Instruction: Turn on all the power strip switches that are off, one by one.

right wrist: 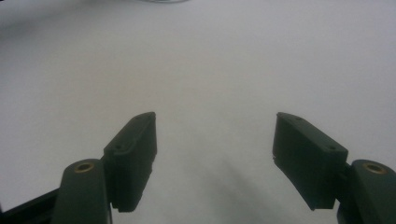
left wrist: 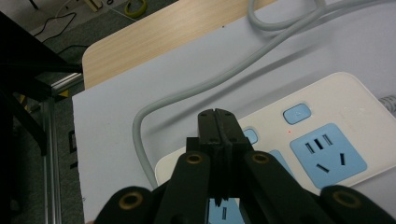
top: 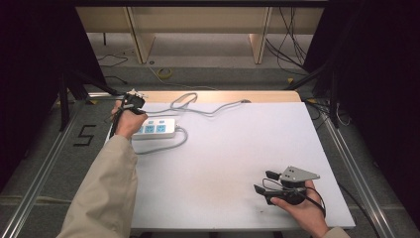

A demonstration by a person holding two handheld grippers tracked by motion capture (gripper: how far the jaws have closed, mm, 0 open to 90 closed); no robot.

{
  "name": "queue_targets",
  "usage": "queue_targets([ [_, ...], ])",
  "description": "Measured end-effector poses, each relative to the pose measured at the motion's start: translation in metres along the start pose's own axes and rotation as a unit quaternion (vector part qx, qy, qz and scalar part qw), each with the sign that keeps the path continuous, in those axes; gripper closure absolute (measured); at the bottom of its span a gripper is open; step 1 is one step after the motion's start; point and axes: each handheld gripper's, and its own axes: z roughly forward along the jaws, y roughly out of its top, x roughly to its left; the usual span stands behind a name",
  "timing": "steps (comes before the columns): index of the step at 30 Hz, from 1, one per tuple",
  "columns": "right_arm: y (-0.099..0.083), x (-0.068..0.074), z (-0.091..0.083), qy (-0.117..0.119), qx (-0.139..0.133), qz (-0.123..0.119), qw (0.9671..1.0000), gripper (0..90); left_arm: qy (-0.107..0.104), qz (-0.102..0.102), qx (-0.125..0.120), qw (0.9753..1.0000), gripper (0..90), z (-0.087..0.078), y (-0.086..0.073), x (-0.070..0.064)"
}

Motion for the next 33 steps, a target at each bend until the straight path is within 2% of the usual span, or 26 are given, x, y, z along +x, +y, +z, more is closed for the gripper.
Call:
queue_targets([
  [33, 0.0, -0.001, 0.0, 0.0, 0.001, 0.003, 1.0, 31.5, 0.008, 0.0, 0.014, 0.9999, 90.0, 0.011, -0.004, 0.005],
])
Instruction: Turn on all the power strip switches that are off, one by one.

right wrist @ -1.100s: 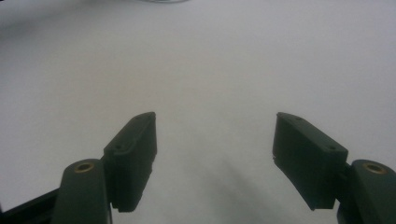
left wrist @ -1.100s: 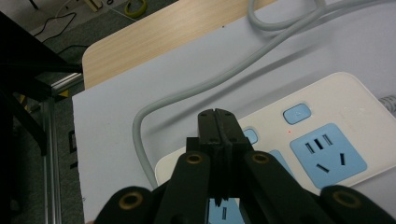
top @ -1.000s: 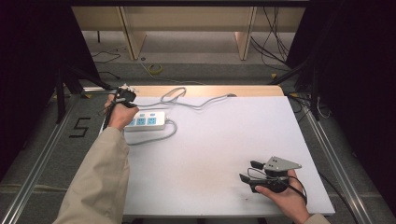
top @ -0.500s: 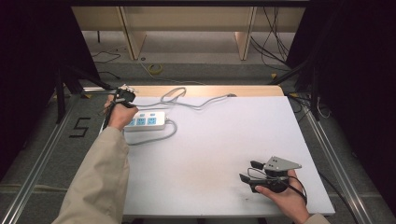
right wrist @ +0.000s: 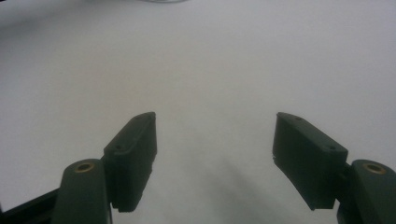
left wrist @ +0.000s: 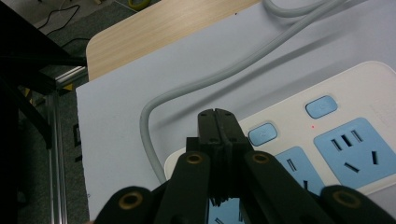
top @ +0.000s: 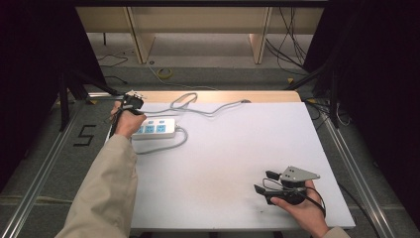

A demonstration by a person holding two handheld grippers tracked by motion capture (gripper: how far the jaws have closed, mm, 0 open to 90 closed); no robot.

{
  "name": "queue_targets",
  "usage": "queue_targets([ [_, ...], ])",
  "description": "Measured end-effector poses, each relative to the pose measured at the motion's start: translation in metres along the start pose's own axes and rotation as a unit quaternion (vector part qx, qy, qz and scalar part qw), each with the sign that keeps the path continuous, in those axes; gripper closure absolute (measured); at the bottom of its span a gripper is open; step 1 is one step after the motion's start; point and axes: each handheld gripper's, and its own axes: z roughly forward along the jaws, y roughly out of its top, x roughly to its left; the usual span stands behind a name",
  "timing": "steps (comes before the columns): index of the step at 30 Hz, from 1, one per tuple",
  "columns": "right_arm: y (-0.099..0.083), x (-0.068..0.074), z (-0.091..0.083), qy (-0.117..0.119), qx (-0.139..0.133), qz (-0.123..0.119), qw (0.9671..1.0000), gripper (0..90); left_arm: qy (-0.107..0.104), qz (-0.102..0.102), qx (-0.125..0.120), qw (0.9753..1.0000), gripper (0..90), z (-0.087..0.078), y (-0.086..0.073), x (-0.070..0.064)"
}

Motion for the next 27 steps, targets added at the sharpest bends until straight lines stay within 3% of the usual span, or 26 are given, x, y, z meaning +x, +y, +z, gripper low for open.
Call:
queue_targets([
  [27, 0.0, 0.0, 0.0, 0.001, 0.002, -0.003, 1.0, 31.5, 0.0, -0.001, 0.024, 0.9997, 90.0, 0.017, -0.016, 0.003],
])
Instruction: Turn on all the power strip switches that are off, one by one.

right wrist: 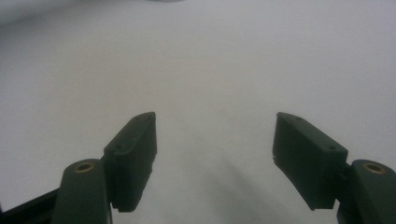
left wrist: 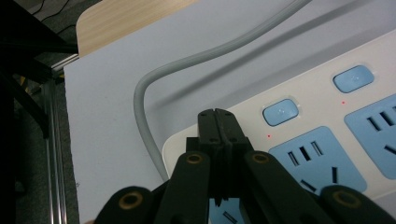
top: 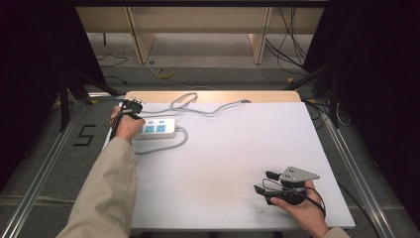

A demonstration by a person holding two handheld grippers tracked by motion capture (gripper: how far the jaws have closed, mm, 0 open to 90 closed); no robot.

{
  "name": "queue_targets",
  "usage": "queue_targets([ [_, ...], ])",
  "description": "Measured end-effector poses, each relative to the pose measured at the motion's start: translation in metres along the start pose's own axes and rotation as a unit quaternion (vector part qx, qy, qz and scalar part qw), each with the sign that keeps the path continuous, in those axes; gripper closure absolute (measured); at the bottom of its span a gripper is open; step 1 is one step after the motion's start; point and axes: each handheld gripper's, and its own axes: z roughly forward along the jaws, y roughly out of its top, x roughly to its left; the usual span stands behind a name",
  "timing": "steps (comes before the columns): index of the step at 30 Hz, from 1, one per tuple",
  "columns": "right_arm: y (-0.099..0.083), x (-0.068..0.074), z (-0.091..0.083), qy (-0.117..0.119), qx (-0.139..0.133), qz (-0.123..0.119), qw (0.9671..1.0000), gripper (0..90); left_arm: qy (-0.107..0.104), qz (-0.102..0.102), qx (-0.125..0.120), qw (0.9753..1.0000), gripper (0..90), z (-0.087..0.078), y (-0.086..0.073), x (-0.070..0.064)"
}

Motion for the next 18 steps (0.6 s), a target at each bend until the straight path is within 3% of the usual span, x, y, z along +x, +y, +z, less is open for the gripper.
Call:
queue_targets([
  [18, -0.0004, -0.0005, -0.0001, 0.0, 0.001, -0.001, 1.0, 31.5, 0.001, -0.001, -0.007, 1.0, 90.0, 0.0042, 0.0001, 0.0004],
])
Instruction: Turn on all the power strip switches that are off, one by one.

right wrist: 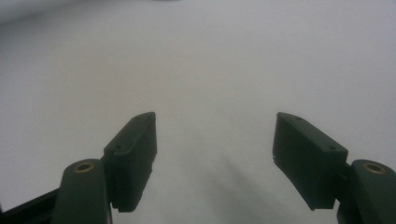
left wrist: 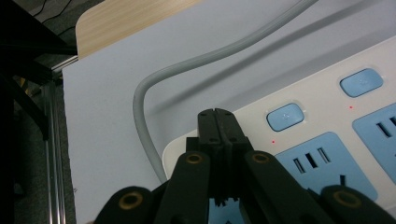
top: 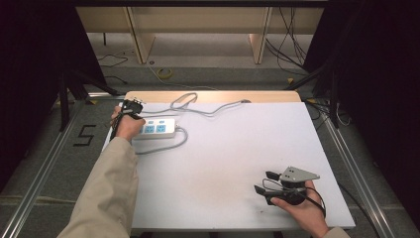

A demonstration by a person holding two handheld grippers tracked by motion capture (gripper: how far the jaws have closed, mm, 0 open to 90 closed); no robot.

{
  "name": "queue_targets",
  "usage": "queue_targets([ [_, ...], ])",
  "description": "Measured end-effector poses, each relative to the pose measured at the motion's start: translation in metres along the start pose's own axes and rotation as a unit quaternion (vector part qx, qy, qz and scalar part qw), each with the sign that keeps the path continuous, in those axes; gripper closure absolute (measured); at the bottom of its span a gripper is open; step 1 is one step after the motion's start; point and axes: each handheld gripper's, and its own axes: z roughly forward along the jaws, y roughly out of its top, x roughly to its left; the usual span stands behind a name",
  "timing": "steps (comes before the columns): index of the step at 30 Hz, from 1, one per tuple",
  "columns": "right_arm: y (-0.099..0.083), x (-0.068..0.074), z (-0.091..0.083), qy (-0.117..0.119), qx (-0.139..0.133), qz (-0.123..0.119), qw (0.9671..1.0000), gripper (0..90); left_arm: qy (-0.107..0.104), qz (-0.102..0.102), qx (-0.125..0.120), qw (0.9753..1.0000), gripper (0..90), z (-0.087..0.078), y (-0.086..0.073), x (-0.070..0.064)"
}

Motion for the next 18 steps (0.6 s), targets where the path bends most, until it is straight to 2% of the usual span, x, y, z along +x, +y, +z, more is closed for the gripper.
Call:
queue_targets([
  [13, -0.0002, -0.0002, -0.0003, 0.001, -0.002, 0.0, 1.0, 31.4, -0.007, -0.013, 0.004, 0.9999, 90.0, 0.0008, -0.0007, 0.0017],
  [18, -0.0002, -0.0002, -0.0003, 0.001, -0.001, 0.0, 1.0, 31.5, -0.009, -0.012, 0.004, 0.9999, 90.0, 0.0009, -0.0011, 0.002],
])
